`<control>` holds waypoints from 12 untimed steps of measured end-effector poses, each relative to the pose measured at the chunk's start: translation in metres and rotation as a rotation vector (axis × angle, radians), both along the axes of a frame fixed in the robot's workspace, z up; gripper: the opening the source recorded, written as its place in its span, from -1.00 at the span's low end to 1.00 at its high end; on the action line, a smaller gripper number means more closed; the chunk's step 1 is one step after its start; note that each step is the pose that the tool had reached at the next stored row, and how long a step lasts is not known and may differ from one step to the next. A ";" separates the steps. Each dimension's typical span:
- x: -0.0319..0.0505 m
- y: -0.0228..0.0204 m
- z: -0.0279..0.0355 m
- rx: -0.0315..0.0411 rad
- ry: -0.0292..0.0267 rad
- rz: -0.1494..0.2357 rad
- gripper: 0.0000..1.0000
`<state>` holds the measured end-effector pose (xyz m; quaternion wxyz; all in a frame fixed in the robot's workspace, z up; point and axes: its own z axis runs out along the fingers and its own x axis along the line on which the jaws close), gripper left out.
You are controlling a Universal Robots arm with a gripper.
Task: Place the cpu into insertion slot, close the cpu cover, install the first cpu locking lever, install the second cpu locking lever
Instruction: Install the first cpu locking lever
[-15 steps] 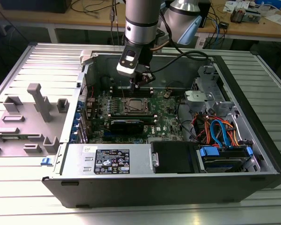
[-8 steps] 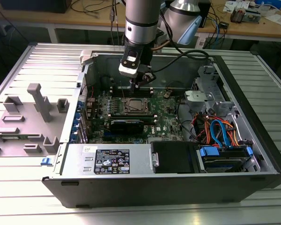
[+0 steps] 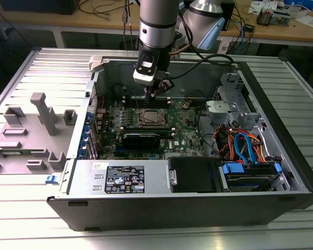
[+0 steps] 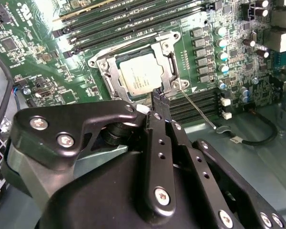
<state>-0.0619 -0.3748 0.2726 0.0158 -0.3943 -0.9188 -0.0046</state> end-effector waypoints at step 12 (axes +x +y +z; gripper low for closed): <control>-0.0001 0.0000 0.0093 0.0017 -0.0001 0.131 -0.79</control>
